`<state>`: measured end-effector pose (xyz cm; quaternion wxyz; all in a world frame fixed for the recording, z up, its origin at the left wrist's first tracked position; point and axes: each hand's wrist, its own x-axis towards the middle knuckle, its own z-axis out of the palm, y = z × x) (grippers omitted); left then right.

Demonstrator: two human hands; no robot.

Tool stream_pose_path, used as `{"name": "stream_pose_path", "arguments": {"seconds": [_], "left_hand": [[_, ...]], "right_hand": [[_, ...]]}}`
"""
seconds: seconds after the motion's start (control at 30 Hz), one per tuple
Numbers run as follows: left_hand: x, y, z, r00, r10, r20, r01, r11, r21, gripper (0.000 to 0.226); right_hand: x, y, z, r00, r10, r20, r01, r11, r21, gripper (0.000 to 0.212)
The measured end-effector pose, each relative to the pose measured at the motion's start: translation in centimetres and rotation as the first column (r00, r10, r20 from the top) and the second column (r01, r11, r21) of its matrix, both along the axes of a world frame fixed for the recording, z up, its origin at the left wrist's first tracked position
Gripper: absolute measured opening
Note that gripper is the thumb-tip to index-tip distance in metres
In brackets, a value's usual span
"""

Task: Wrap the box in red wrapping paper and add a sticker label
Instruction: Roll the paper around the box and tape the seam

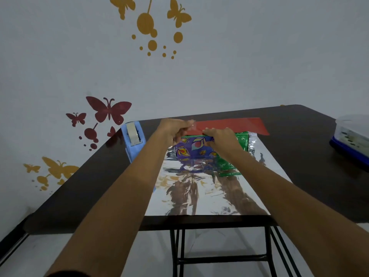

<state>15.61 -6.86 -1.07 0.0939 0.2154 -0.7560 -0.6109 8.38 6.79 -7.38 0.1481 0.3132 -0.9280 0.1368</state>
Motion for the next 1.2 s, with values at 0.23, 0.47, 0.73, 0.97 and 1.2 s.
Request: {"name": "stream_pose_path", "arguments": {"seconds": [0.23, 0.47, 0.73, 0.97, 1.2], "left_hand": [[-2.7, -0.7, 0.0, 0.973, -0.01, 0.23, 0.049, 0.985, -0.166, 0.019], [-3.9, -0.2, 0.3, 0.952, 0.001, 0.306, 0.087, 0.958, -0.273, 0.022], [-4.9, -0.1, 0.6, 0.905, 0.009, 0.425, 0.205, 0.867, -0.454, 0.03], [-5.7, -0.1, 0.9, 0.844, 0.006, 0.536, 0.32, 0.796, -0.513, 0.033], [-5.3, -1.0, 0.4, 0.834, -0.012, 0.552, 0.324, 0.821, -0.471, 0.038]], "right_hand": [[-0.5, -0.1, -0.4, 1.0, 0.004, 0.023, -0.003, 0.999, -0.04, 0.047], [-0.4, 0.0, -0.4, 1.0, 0.008, 0.018, -0.007, 0.999, -0.032, 0.048], [-0.6, -0.1, -0.6, 1.0, 0.003, 0.008, -0.003, 1.0, -0.017, 0.047], [-0.4, 0.0, -0.5, 1.0, 0.001, -0.016, -0.001, 1.0, -0.007, 0.044], [-0.4, -0.1, -0.5, 1.0, 0.004, 0.004, -0.004, 0.999, -0.047, 0.047]]}}
